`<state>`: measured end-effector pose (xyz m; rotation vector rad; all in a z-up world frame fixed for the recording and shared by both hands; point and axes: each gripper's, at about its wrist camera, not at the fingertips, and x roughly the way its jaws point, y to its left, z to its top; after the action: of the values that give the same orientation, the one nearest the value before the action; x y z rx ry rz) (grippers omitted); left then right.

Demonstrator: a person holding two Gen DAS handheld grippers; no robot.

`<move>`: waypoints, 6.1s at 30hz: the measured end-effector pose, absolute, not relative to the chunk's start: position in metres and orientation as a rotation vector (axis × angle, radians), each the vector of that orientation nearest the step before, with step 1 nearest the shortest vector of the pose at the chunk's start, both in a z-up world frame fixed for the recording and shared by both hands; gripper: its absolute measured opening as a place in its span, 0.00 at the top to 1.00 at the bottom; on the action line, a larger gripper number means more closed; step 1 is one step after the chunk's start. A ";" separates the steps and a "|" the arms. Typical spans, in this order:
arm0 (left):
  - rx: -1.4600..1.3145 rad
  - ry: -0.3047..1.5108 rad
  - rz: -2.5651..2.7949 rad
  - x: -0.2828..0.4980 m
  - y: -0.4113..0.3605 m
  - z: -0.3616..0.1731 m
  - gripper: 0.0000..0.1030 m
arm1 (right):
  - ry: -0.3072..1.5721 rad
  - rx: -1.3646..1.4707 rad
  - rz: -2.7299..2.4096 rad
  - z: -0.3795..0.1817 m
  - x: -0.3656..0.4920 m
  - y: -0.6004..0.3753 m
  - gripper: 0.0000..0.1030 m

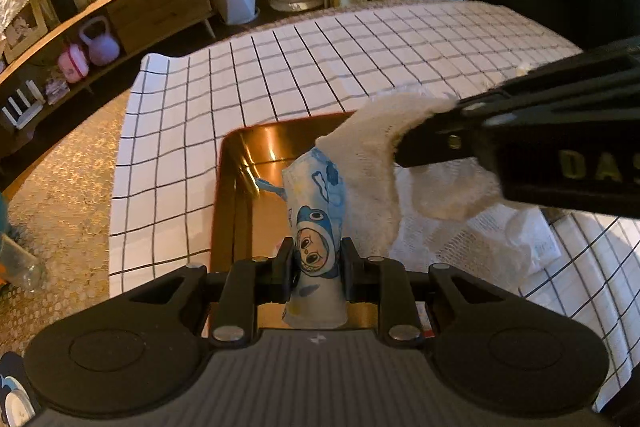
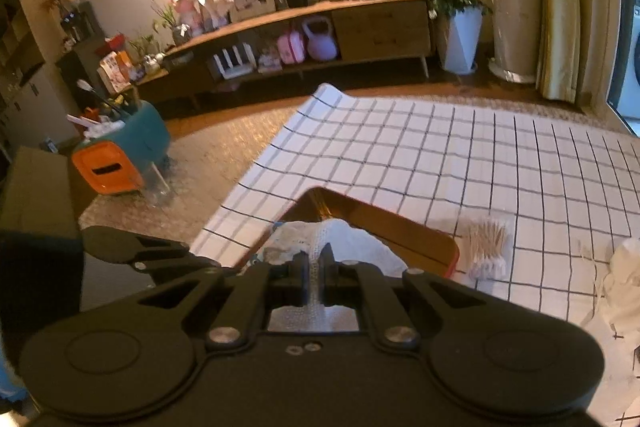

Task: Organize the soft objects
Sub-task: 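Carry the labubu bag and mesh fabric with both tools over the tin box, then open the left tool dropping the bag while the right tool releases the fabric into the tin, then move the left tool to the tea bag while the right tool reaches the white cloth, then grasp the tea bag with the left tool while the right tool grasps a white strip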

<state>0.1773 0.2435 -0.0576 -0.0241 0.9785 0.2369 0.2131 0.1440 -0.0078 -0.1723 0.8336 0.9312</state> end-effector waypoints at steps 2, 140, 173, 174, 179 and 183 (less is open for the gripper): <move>-0.023 0.989 0.230 0.180 0.245 -0.063 0.78 | 0.851 -0.188 0.919 -0.015 0.220 0.148 0.96; -0.018 0.786 0.018 0.248 0.044 -0.135 0.47 | 1.053 -0.180 0.643 -0.113 0.324 -0.048 0.21; -0.084 0.800 0.031 0.236 0.054 -0.114 0.85 | 0.956 -0.189 0.591 -0.075 0.282 -0.065 0.87; -0.081 0.801 0.032 0.234 0.054 -0.110 0.85 | 0.953 -0.173 0.593 -0.070 0.279 -0.068 0.87; -0.082 0.802 0.020 0.223 0.059 -0.093 0.85 | 0.912 -0.138 0.625 -0.044 0.255 -0.077 0.87; -0.084 0.803 0.016 0.211 0.067 -0.077 0.85 | 0.886 -0.099 0.650 -0.025 0.236 -0.083 0.87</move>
<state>0.2115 0.0668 -0.0773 -0.0844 0.8025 0.0163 0.2362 -0.0827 -0.0248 -0.0988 0.8856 0.6505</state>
